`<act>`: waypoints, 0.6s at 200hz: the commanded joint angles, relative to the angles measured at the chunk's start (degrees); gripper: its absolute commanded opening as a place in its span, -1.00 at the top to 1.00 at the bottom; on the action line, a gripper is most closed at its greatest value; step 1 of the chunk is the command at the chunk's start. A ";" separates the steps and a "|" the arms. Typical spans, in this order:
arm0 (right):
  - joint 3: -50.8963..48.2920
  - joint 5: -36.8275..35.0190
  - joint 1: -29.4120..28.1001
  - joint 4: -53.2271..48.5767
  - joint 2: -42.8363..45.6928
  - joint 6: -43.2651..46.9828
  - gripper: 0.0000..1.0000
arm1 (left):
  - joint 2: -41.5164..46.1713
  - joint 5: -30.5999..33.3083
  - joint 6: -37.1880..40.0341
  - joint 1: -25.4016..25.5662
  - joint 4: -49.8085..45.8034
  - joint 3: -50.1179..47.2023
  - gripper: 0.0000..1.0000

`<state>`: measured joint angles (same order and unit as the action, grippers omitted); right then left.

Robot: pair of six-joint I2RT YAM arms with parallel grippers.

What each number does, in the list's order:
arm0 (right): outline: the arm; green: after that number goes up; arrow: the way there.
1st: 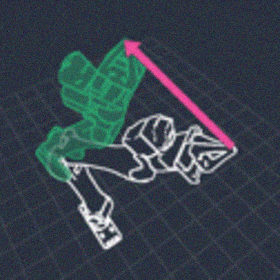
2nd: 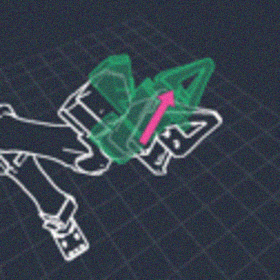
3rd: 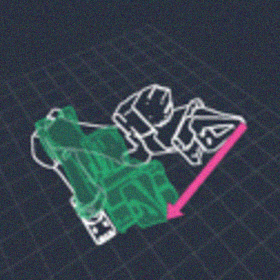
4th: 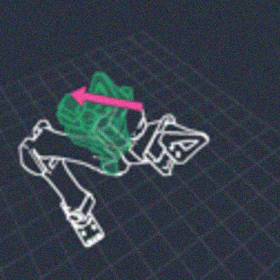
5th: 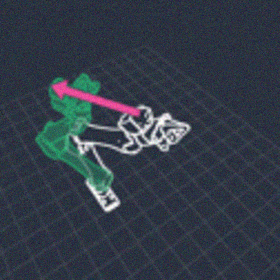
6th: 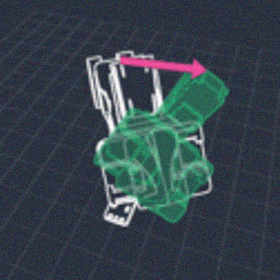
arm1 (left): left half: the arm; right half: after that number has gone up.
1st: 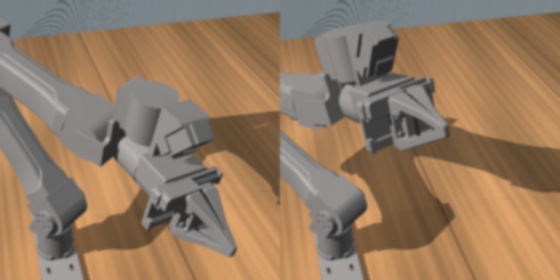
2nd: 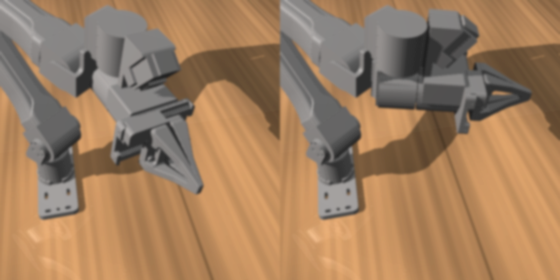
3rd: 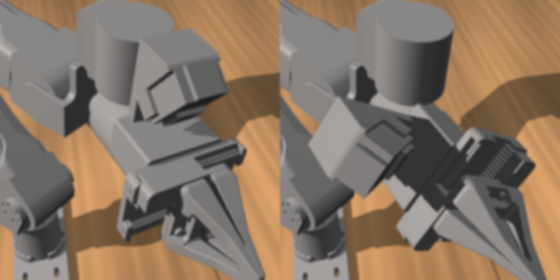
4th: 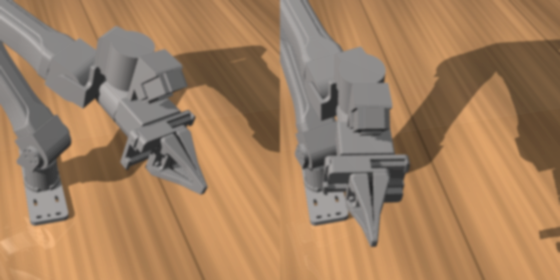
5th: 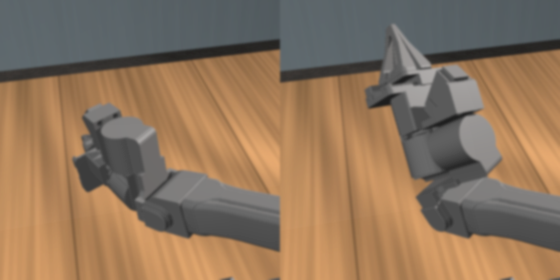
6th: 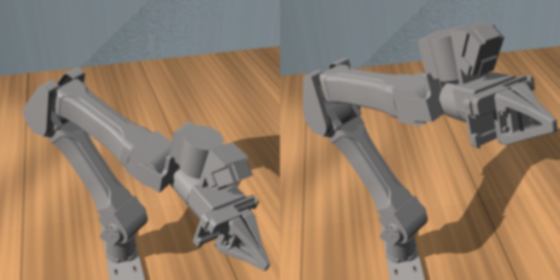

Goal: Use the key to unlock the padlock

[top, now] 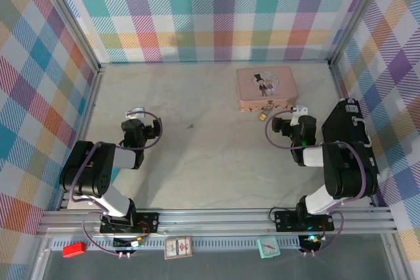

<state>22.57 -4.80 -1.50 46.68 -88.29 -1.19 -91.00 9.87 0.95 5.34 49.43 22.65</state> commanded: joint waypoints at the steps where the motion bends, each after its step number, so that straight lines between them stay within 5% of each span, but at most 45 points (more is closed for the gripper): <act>1: 1.03 2.42 0.28 0.71 0.40 0.49 -0.98 | 0.47 -1.08 0.55 -0.47 -0.30 1.08 -0.99; 120: 1.08 2.78 0.43 0.61 0.40 0.31 -0.97 | 0.47 -1.08 0.55 -0.51 -0.27 1.08 -0.99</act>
<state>22.61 -3.29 -1.48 46.65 -88.29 -1.04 -91.00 9.87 0.95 5.34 49.43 22.65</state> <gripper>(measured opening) 0.988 0.996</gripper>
